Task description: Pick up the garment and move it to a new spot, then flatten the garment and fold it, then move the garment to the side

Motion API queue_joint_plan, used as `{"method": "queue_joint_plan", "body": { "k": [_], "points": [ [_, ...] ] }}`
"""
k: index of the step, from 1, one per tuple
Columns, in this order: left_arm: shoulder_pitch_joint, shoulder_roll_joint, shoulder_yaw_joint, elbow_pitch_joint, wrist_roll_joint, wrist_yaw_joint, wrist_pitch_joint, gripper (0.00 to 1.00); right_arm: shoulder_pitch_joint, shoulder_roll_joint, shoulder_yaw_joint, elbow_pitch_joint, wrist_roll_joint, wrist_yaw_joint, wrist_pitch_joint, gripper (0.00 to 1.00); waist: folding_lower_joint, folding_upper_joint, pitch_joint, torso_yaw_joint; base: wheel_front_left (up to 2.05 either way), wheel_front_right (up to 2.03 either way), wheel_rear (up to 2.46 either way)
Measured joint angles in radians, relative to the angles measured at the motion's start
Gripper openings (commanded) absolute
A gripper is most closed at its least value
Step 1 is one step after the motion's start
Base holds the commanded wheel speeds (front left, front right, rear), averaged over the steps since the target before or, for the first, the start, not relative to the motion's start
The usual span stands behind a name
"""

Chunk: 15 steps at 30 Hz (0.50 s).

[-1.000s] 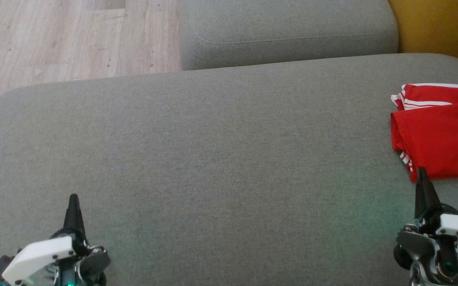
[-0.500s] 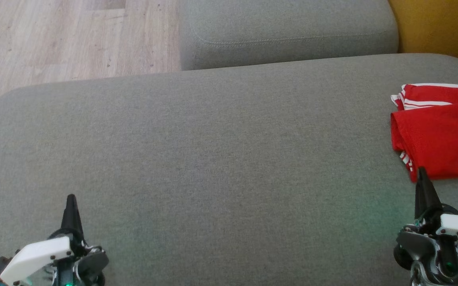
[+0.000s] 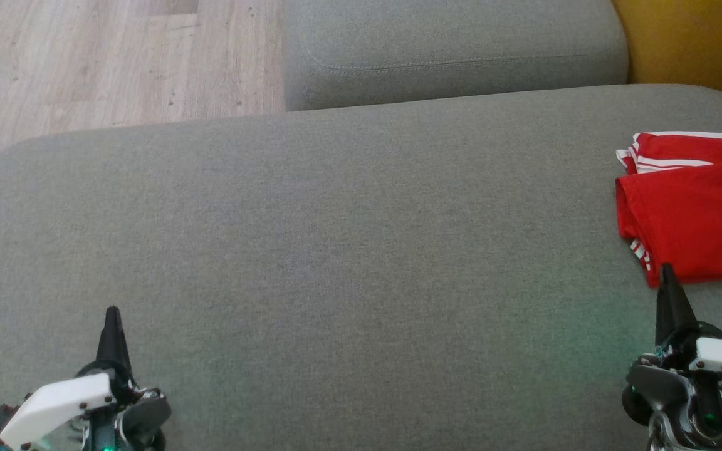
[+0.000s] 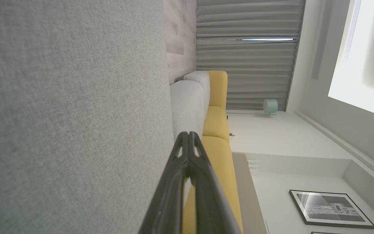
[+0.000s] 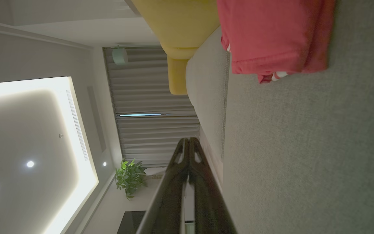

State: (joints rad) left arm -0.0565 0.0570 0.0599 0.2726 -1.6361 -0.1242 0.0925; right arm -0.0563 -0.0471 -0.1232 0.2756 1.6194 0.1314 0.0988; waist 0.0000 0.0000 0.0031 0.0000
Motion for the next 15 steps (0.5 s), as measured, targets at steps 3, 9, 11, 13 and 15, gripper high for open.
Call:
{"method": "queue_joint_plan", "body": {
  "k": [3,9,11,13,15],
  "points": [
    [0.0,0.0,0.0,0.0,0.002,0.0,0.0,0.0,0.0,0.0,0.0,0.0,0.0,0.0,0.0,0.0,0.0,0.0,0.0,0.0,0.0,0.0,0.0],
    [0.0,-0.001,0.001,0.0,0.002,0.0,0.001,0.0,0.0,0.0,-0.002,0.0,0.0,0.0,0.001,0.0,0.0,0.0,0.0,0.0,0.0,0.0,0.0],
    [0.0,-0.001,0.002,0.0,0.002,0.0,0.003,0.0,0.0,0.0,-0.003,0.0,0.0,0.0,0.001,0.0,0.0,0.0,0.0,0.0,0.0,0.0,0.0],
    [0.0,-0.002,0.002,0.0,0.002,0.0,0.003,0.0,0.0,0.0,-0.003,0.0,0.0,0.0,0.001,0.0,0.0,0.0,0.0,0.0,0.0,0.0,0.0],
    [0.0,-0.002,0.002,0.0,0.002,0.0,0.003,0.0,0.0,0.0,-0.004,0.0,0.0,0.0,0.001,0.0,0.0,0.0,0.0,0.0,0.0,0.0,0.0]
  ]
}}
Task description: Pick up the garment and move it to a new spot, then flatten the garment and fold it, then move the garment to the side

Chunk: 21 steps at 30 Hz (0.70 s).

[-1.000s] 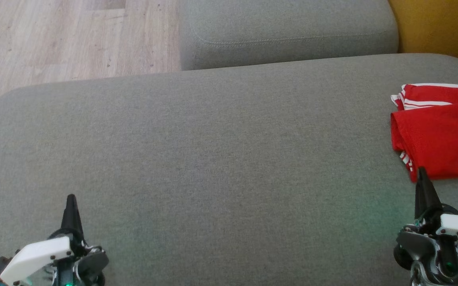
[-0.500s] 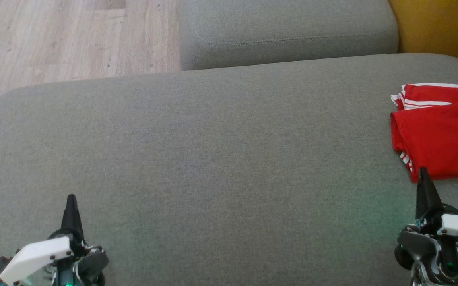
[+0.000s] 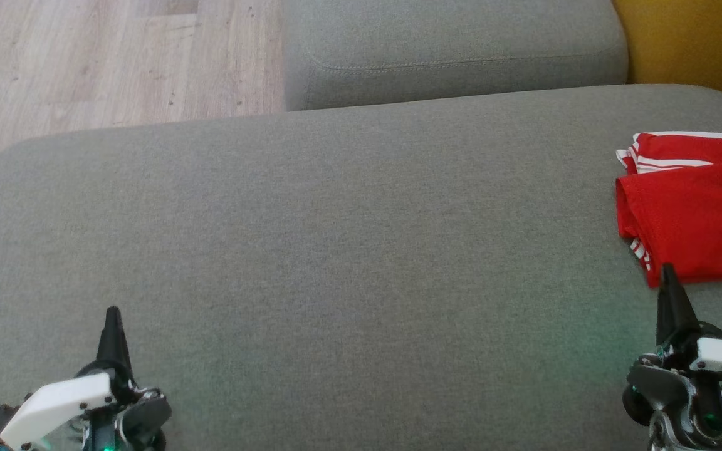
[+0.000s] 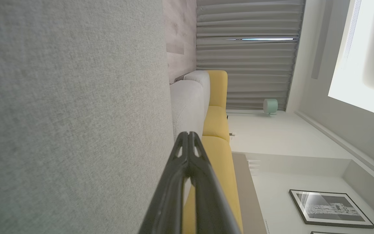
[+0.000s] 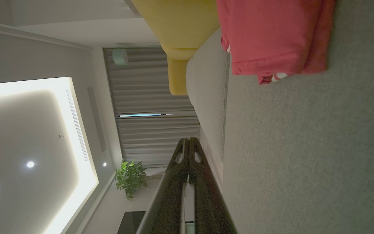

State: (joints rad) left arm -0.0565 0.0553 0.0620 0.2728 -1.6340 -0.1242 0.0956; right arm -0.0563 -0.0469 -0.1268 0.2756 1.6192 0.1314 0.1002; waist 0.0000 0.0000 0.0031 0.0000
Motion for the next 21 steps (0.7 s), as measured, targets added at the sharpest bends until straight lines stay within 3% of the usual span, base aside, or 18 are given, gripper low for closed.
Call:
{"method": "queue_joint_plan", "body": {
  "k": [21],
  "points": [
    [0.0,-0.003,0.003,0.0,0.006,0.0,0.0,0.0,0.0,0.0,-0.002,0.0,0.0,0.0,0.001,0.0,0.0,0.0,0.0,0.0,0.0,0.0,0.0]
  ]
}}
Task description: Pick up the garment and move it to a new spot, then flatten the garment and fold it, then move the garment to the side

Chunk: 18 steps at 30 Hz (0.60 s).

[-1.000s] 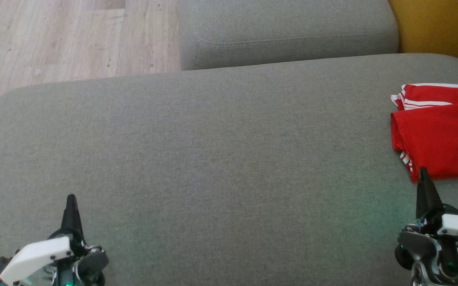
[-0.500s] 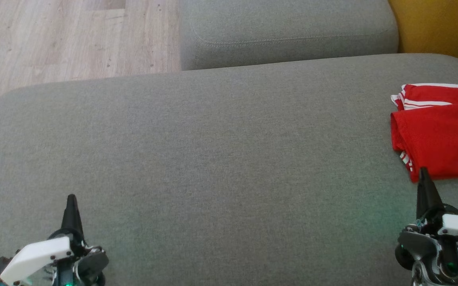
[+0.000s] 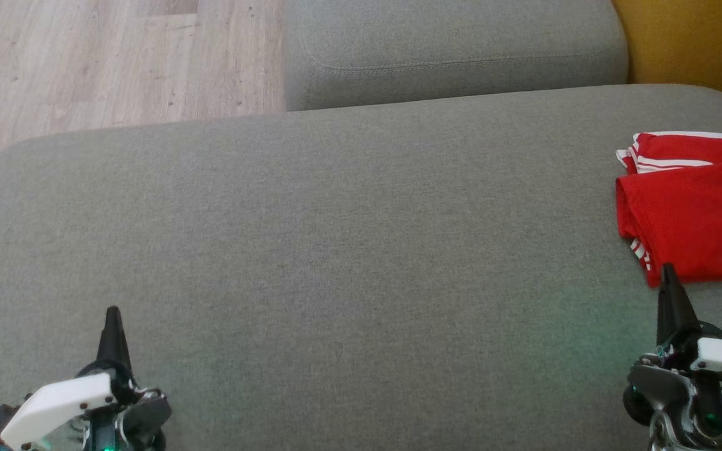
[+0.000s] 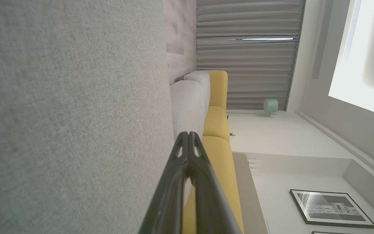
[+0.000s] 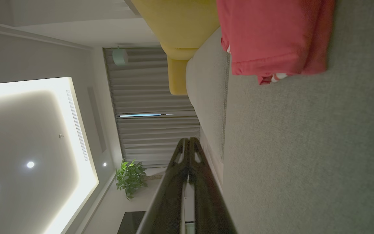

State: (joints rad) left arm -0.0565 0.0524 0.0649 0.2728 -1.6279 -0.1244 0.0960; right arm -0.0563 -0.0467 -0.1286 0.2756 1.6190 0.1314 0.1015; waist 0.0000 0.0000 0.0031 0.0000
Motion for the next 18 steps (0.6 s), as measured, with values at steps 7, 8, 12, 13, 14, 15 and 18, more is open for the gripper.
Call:
{"method": "queue_joint_plan", "body": {
  "k": [7,8,12,13,14,15,18],
  "points": [
    [0.0,0.0,0.001,0.0,0.0,0.0,0.001,0.0,0.0,0.0,-0.001,0.0,0.0,0.0,0.0,0.0,0.0,0.0,0.0,0.0,0.0,0.0,0.0],
    [0.0,0.0,0.001,0.0,0.0,0.0,0.001,0.0,0.0,0.0,-0.001,0.0,0.0,0.0,0.0,0.0,0.0,0.0,0.0,0.0,0.0,0.0,0.0],
    [0.0,-0.001,0.001,0.0,0.0,0.0,0.001,0.0,0.0,0.0,-0.001,0.0,-0.002,0.0,0.0,0.0,0.0,0.0,0.0,0.0,0.0,0.0,0.0],
    [0.0,-0.001,0.001,0.0,0.0,0.0,0.001,0.0,0.0,0.0,-0.001,0.0,-0.002,0.0,0.0,0.0,0.0,0.0,0.0,0.0,0.0,0.0,0.0],
    [0.0,-0.001,0.001,0.0,0.0,0.0,0.001,0.0,0.0,0.0,-0.001,0.0,-0.002,0.0,0.0,0.0,0.0,0.0,0.0,0.0,0.0,0.0,0.0],
    [0.0,-0.001,0.001,0.0,0.001,0.0,0.001,0.0,0.0,0.0,-0.001,0.0,-0.002,0.0,0.0,0.0,0.0,0.0,0.0,0.0,0.0,0.0,0.0],
    [0.0,-0.001,0.001,0.0,0.001,0.0,0.001,0.0,0.0,0.0,-0.002,0.0,-0.002,0.0,0.0,0.0,0.0,0.0,0.0,0.0,0.0,0.0,0.0]
  ]
}}
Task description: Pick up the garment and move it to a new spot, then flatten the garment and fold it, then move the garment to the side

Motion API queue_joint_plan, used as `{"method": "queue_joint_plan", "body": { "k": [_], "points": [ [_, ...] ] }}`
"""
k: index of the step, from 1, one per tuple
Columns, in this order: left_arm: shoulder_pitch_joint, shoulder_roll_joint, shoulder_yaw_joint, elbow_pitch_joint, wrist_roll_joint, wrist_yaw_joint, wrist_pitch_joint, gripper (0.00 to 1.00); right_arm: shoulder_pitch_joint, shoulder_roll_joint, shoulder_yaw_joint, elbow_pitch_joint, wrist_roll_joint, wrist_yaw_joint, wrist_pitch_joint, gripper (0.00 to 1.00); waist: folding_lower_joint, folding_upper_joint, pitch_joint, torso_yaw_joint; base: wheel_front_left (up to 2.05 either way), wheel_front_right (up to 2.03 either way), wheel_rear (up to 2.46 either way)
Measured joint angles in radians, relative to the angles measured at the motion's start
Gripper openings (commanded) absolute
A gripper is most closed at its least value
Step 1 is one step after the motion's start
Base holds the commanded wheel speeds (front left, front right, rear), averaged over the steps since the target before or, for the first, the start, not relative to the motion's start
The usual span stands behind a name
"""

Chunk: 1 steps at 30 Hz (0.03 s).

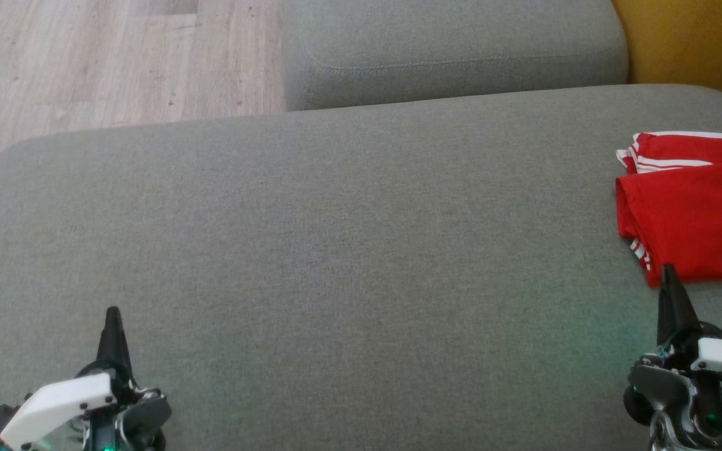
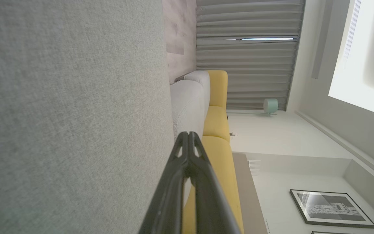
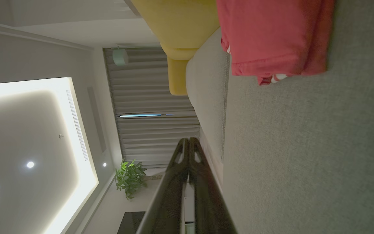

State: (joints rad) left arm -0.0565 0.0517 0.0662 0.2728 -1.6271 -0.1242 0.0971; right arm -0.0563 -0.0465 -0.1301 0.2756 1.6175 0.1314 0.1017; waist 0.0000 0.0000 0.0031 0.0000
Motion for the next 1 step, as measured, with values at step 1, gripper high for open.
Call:
{"method": "queue_joint_plan", "body": {
  "k": [1],
  "points": [
    [0.0,0.0,0.0,0.0,0.0,0.0,0.0,0.0,0.0,0.0,0.0,0.0,0.0,0.0,0.0,0.0,0.0,0.0,0.0,0.0,0.0,0.0,0.0]
  ]
}}
